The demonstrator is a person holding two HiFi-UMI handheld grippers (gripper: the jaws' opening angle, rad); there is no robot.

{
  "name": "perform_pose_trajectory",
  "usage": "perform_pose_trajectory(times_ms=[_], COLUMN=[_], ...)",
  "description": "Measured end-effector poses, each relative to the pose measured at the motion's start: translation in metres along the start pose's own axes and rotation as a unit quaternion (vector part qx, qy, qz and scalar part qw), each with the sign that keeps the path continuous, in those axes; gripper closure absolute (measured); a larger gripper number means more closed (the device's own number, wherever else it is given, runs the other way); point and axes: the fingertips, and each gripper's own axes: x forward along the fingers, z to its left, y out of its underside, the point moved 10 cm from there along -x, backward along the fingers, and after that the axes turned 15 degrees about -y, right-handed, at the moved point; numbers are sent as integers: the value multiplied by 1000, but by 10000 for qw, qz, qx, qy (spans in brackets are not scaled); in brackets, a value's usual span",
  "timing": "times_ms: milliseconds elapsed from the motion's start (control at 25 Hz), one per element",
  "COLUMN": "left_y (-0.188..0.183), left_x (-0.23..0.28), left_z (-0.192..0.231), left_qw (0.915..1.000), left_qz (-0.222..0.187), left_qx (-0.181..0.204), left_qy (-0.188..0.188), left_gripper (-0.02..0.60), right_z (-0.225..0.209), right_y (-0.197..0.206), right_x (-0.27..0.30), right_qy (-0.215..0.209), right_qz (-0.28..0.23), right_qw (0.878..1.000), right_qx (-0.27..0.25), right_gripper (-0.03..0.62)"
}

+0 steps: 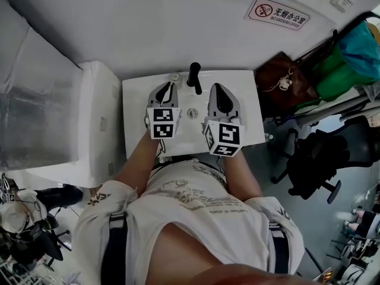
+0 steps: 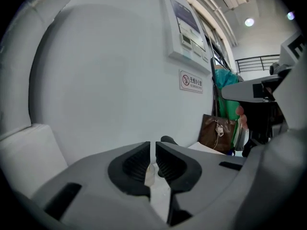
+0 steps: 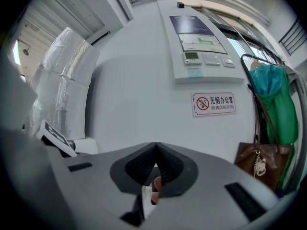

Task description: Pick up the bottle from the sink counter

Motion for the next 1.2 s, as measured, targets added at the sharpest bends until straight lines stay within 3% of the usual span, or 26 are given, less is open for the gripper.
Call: perform_pose_trajectory(times_ms=[160,200,280,640,920,1200], left_y=[10,12,17,40,76,95], left_x=[13,16,24,53,78,96], left_z=[2,2,1,-2,-8,-5], left_qw=[9999,9998,9995,9993,9978,9964], left_qz=[103,141,222,289,584,821], left_qx=[-118,-115,-69,33,161,42], left_qy=[35,69,204,217,251,215], left_gripper=[560,533,395,336,333,333], right_z=[0,-1,-1,-3,-7,-13], right_y=[3,4,5,10,16,16], right_x=[-6,-7,-8,-19,-32,-40], right_qy=[133,158,180,426,722,960], right_qz=[92,116,162,161,269,316], right_qw=[9998,9998,9997,9990,9970,9949], right_qx=[-62,-77,-99,-42,-22,-13], right_gripper=[571,571,571,571,571,571])
